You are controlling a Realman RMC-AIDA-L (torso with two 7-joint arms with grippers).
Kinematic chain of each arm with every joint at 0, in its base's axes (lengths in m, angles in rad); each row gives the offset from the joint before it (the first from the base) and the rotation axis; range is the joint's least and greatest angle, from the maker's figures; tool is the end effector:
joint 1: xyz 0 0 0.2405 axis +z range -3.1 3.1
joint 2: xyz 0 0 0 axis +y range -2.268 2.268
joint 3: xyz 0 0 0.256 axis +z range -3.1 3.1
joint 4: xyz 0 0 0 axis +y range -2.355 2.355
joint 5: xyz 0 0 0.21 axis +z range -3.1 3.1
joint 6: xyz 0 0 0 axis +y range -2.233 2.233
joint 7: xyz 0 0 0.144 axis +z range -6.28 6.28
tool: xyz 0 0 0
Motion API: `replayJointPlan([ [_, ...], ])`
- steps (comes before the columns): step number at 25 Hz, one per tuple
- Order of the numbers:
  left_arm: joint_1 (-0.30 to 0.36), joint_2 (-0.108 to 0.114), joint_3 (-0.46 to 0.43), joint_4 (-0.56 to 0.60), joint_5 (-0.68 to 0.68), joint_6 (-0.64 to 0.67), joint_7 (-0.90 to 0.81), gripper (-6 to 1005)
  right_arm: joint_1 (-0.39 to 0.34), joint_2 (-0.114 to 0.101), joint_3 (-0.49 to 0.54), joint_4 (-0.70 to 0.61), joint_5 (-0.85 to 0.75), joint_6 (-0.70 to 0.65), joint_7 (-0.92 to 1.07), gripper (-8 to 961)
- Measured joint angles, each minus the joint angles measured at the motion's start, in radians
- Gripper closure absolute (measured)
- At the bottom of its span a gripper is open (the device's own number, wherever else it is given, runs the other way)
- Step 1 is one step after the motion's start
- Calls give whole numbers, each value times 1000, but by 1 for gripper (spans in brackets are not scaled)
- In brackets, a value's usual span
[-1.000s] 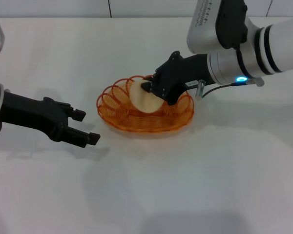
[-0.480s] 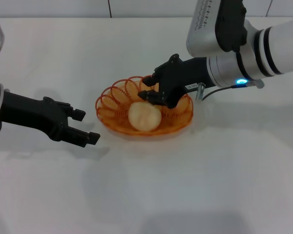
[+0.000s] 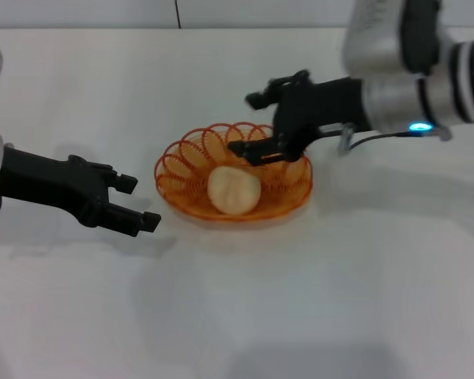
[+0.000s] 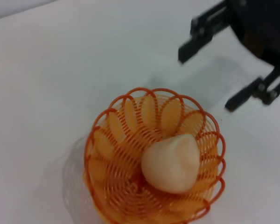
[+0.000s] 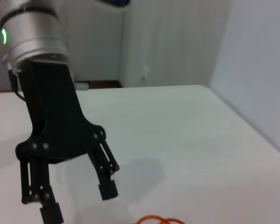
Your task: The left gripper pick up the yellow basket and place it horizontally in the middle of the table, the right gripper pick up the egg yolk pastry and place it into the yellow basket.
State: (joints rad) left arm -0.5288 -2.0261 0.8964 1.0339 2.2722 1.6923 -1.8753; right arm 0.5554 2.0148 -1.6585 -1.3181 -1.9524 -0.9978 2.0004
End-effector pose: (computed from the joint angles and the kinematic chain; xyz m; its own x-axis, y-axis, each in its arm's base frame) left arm -0.2510 0.3326 0.0395 0.8422 0.5309 0.0940 0.5389 -0.8345 -0.1153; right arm 0.1004 0.3645 -0.0413 0.9812 -0.0470 -0.1871 -0.1079 -0.9378 -0.3301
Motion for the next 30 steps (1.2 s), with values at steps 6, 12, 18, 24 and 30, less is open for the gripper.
replayJointPlan([
  [6,15,2,-2,3,-11,-3,47,112,-166,-1,50,-95,86,-45,-100,192],
  [12,57,3,-19,8,-49,2,149,111,-276,-5,150,-79,293,-191,-282,103],
  [18,107,3,-47,17,-114,28,252,111,-324,-7,188,-73,311,-271,-307,92],
  [24,147,0,-72,36,-181,90,343,112,-339,-8,188,-74,308,-312,-327,93],
  [30,145,-2,-71,37,-182,116,357,112,-340,-9,193,-83,306,-333,-330,94],
])
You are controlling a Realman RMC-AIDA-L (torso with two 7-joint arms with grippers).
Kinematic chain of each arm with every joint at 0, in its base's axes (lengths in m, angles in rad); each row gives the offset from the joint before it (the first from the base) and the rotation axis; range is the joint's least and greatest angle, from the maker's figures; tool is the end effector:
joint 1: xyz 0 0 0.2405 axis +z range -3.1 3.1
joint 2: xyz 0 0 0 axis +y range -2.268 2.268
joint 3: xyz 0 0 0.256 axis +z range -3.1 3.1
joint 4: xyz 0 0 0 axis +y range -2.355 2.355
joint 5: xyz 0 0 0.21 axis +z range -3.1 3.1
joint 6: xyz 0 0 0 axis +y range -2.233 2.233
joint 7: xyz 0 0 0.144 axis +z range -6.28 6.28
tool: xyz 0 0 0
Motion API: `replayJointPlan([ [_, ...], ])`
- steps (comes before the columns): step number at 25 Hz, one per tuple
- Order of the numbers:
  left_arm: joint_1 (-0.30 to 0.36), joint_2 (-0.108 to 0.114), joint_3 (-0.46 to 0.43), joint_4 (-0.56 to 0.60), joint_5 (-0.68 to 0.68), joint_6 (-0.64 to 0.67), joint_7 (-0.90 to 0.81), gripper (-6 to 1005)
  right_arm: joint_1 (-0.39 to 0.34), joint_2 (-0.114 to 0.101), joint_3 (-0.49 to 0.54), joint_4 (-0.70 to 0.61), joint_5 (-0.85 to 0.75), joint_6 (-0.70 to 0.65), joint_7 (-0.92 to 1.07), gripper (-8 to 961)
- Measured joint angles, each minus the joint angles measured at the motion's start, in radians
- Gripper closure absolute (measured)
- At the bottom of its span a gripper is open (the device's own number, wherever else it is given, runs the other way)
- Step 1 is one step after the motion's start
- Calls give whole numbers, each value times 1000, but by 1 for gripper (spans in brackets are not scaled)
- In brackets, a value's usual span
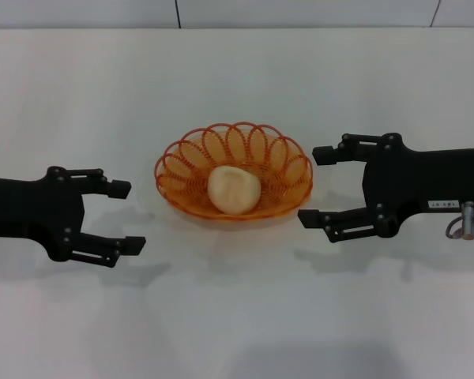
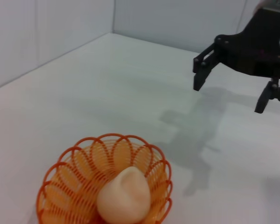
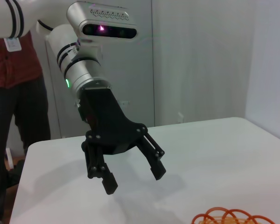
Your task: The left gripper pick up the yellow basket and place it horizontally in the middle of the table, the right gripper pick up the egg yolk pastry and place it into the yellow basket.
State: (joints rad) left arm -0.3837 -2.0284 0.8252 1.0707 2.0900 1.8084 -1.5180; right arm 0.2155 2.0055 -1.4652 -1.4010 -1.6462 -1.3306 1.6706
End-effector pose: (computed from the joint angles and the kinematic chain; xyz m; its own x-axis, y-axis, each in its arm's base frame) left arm -0.2668 0.2927 0.0569 0.9258 0.2769 0.2573 0.3134 -0.9429 -0.1129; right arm 0.1719 0.2959 0.0080 0.9203 -0.0722 -0.3846 -0.1621 -0.9649 -0.2068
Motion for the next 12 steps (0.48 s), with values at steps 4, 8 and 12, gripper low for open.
replayJointPlan([
  [4,-7,-4,3,0,3,18,6,111,5,-1,9,0,-10,-16,4,95],
  [8,-11,-6,8,-2,4,30,25,112,10,-1,15,-2,-25,-24,7,96],
  [12,-25,-9,17,-8,2,35,35,114,20,-1,20,-5,-43,-40,24,98],
])
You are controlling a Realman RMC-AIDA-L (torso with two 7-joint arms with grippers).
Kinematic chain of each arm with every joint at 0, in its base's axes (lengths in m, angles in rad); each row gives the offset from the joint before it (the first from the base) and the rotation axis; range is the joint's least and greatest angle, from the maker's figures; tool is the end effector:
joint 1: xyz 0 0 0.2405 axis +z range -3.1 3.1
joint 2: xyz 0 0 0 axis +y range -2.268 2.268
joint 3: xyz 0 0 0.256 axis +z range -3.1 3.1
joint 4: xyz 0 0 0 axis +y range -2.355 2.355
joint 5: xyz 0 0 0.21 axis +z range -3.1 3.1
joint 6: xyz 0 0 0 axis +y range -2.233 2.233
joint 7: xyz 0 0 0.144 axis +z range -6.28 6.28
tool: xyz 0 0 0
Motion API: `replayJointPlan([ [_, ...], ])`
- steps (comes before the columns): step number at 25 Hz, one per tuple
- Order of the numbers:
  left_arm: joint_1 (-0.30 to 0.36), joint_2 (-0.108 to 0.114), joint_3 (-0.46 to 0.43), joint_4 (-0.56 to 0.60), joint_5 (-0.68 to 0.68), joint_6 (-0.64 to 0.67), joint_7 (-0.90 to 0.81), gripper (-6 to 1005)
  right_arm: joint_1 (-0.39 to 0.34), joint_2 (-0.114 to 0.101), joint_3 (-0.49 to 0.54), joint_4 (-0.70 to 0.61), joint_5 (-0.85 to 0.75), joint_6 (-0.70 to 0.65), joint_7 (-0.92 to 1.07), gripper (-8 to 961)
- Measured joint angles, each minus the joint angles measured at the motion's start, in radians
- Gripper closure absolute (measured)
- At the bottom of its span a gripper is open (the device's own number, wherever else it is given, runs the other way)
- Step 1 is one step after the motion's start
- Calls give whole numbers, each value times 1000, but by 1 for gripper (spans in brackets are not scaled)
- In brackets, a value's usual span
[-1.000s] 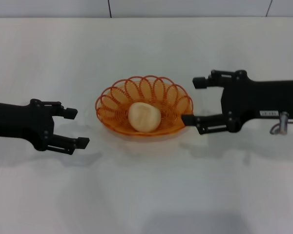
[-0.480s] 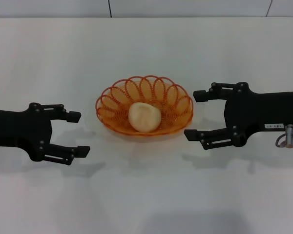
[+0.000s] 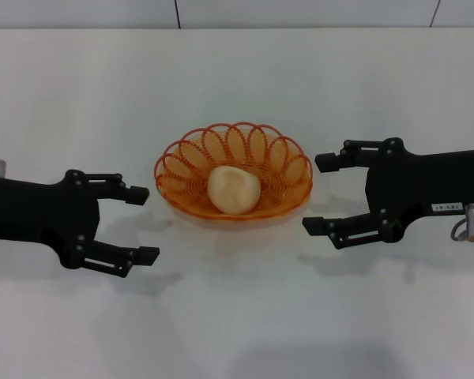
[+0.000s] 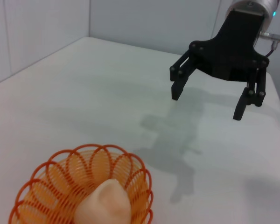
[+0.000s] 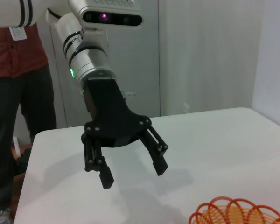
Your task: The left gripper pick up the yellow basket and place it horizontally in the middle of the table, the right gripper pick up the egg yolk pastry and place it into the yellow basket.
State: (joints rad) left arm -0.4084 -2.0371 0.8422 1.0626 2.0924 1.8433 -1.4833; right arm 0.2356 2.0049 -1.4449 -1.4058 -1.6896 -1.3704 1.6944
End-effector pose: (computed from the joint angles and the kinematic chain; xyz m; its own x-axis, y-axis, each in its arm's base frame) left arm -0.2563 0.2924 0.0496 0.9405 0.2249 0.2547 0.2487 -0.9664 -0.0652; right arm 0.1721 0.2968 0.0098 0.9338 -0.0751 -0.3498 -0.1488 -0.9707 -0.1889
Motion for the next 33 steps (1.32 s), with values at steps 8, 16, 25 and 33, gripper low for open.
replayJointPlan([
  [8,-10,-3,24,-3,-3,2,1,119,6,0,2,-10,-22,-15,19,99],
  [16,-10,-3,24,2,-6,4,0,123,10,0,2,-14,-22,-24,21,99],
  [25,-14,-3,24,3,-6,4,2,123,12,0,3,-19,-54,-24,42,99],
  [33,-19,-3,24,-2,-6,4,2,123,15,2,3,-24,-59,-17,43,99],
])
